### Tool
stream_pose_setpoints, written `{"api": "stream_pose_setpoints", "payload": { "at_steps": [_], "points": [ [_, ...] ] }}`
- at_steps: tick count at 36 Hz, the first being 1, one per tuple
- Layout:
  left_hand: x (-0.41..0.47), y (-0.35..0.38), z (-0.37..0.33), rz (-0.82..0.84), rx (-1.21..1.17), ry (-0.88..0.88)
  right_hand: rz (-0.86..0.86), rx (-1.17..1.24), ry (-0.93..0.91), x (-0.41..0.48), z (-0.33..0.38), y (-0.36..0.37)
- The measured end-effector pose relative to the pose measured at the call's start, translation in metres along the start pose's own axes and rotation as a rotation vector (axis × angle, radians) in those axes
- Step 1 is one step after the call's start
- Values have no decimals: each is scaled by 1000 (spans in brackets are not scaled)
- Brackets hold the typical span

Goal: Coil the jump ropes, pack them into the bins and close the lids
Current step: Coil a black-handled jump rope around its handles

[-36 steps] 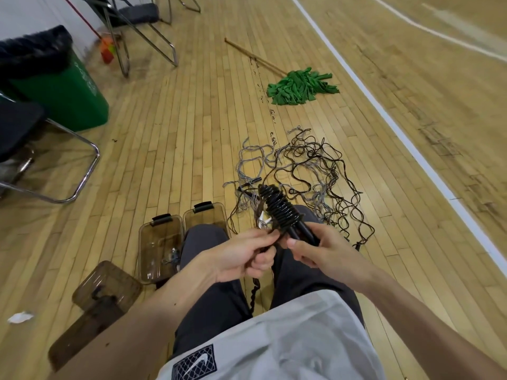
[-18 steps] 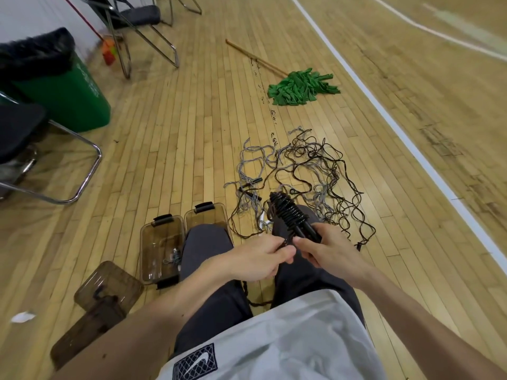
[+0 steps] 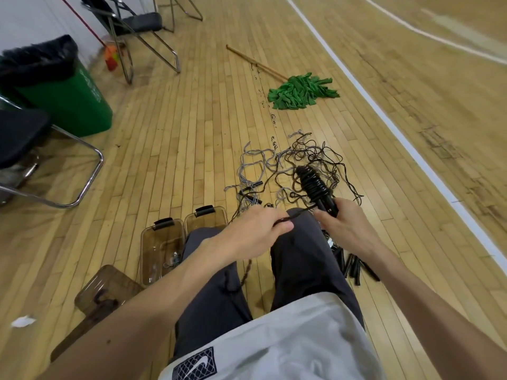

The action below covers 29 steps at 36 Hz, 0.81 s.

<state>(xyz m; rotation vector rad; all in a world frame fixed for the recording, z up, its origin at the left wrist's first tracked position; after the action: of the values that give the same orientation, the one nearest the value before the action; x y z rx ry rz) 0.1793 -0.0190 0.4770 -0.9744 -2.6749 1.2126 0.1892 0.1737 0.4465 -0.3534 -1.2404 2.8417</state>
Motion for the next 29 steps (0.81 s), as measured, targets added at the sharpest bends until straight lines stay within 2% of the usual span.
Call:
{"api": "stream_pose_setpoints", "payload": {
  "at_steps": [7, 10, 14, 17, 22, 29],
  "points": [
    [1, -22, -24, 58, 449, 235, 399, -45, 49, -9, -1, 2],
    [2, -35, -37, 85, 539, 352, 520, -77, 5, -18, 9, 3],
    [9, -44, -50, 64, 588, 497, 596, -204, -88, -26, 22, 0],
    [12, -49, -58, 66, 520, 541, 671, -219, -193, -36, 34, -2],
    [24, -47, -62, 123, 401, 399, 758, -186, -346, -52, 45, -2],
    [30, -47, -33, 281, -237, 176, 781, 58, -439, -61, 44, -10]
  ]
}}
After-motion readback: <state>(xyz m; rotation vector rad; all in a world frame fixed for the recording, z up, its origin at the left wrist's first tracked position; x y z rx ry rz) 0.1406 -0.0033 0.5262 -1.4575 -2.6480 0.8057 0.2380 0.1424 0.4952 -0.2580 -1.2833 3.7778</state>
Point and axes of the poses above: each hand's wrist, its own x-axis towards the middle knuckle, its own y-axis out of the palm, z = x × y, the point moved 3 cm from there along x, towards the middle knuckle, and after that the axes turned 10 degrees about -x, right-handed, at the moved point
